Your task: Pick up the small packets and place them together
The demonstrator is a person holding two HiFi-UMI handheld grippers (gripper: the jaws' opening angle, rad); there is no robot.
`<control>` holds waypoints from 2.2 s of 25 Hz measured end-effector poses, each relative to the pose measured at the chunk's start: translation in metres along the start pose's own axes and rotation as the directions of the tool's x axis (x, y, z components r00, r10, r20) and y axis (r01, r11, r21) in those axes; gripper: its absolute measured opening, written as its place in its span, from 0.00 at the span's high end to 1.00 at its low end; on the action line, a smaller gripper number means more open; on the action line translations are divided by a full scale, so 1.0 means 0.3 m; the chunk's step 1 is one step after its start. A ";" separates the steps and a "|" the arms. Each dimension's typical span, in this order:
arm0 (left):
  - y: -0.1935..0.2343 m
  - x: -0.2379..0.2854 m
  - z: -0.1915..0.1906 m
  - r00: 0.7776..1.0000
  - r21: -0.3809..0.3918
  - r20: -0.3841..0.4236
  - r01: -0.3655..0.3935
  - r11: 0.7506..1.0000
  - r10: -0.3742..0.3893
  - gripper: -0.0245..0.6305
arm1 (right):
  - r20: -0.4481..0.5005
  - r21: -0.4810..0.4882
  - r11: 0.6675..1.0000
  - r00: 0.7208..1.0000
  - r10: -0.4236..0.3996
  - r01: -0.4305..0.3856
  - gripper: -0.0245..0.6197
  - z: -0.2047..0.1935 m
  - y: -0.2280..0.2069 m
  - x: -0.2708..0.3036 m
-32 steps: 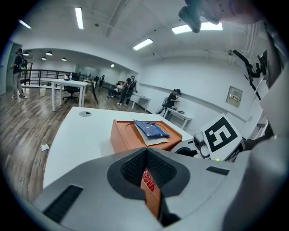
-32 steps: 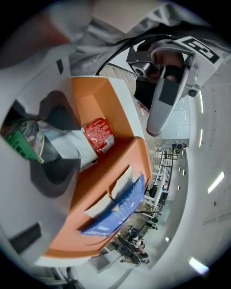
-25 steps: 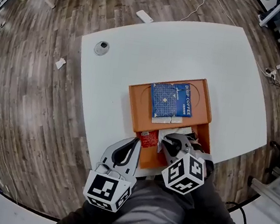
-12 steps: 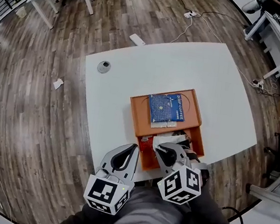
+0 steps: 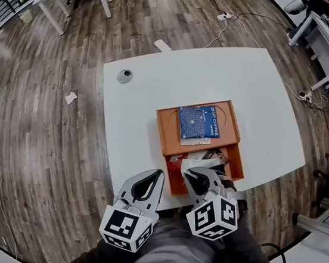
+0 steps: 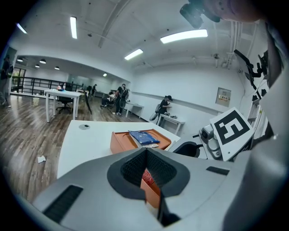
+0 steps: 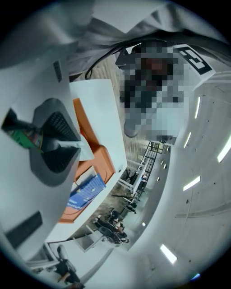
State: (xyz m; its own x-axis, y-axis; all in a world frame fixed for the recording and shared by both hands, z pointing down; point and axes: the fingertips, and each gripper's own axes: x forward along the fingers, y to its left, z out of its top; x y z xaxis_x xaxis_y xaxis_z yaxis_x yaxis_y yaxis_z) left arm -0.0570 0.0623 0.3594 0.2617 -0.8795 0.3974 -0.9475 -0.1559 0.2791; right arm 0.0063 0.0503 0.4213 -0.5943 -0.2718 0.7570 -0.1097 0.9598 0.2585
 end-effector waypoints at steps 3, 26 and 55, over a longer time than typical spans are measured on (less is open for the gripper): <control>0.014 0.010 -0.023 1.000 -0.005 -0.017 -0.007 1.000 0.007 0.96 | 0.002 0.015 1.000 1.000 0.019 -0.019 0.89 -0.014 0.015 0.019; 0.123 0.223 0.105 0.987 -0.088 0.042 -0.151 0.985 0.155 0.96 | 0.098 -0.024 1.000 0.995 -0.004 0.006 0.88 0.081 -0.447 0.101; 0.073 0.124 0.023 0.995 -0.080 0.021 -0.099 0.992 0.101 0.96 | 0.179 0.137 0.987 0.977 -0.114 0.090 0.67 0.054 -0.339 -0.048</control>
State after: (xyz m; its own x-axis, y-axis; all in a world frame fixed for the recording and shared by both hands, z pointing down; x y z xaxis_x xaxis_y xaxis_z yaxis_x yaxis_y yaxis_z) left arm -0.0694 0.0230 0.3741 0.1604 -0.9001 0.4050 -0.9511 -0.0312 0.3074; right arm 0.0131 -0.0424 0.3745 -0.7108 -0.3625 0.6027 -0.2707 0.9319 0.2413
